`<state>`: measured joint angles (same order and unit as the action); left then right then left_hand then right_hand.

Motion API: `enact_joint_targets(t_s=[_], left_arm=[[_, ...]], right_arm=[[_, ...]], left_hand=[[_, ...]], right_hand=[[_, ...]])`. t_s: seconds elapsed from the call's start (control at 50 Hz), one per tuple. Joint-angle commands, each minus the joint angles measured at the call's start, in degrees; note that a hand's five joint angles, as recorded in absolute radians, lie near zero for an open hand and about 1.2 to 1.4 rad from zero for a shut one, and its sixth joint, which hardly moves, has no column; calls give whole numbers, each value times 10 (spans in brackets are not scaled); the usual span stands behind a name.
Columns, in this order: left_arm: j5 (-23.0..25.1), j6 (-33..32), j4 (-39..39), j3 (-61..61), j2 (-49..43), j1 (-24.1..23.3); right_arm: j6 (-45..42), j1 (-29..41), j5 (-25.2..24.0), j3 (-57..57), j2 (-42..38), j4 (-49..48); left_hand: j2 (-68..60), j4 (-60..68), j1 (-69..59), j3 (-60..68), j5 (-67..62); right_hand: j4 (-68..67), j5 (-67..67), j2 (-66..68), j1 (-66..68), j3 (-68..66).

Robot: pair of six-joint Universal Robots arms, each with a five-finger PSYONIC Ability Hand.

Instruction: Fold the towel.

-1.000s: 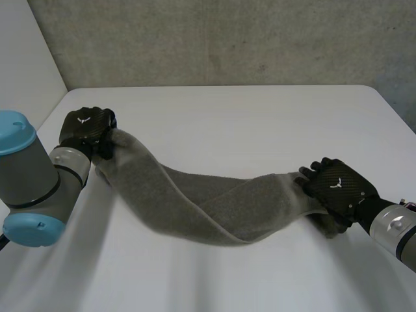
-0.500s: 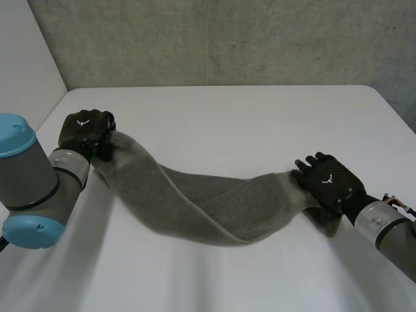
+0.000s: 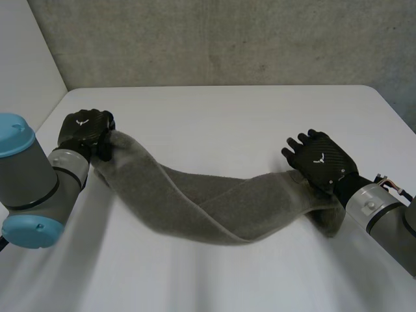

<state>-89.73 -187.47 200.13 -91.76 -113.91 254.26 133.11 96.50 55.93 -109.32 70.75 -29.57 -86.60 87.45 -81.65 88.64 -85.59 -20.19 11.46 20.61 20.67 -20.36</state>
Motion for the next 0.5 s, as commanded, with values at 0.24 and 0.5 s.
enact_joint_targets(t_s=[0.24, 0.5], left_arm=[[1, 0, 0, -2, 1, -1], [1, 4, -7, 2, 69, -3]], right_arm=[[7, 11, 7, 21, -9, 15], [207, 5, -1, 132, 34, 170]], left_hand=[[66, -75, 17, -86, 156], [66, -75, 17, -86, 156]], right_hand=[[-598, 585, 594, 593, -596], [-598, 585, 594, 593, -596]])
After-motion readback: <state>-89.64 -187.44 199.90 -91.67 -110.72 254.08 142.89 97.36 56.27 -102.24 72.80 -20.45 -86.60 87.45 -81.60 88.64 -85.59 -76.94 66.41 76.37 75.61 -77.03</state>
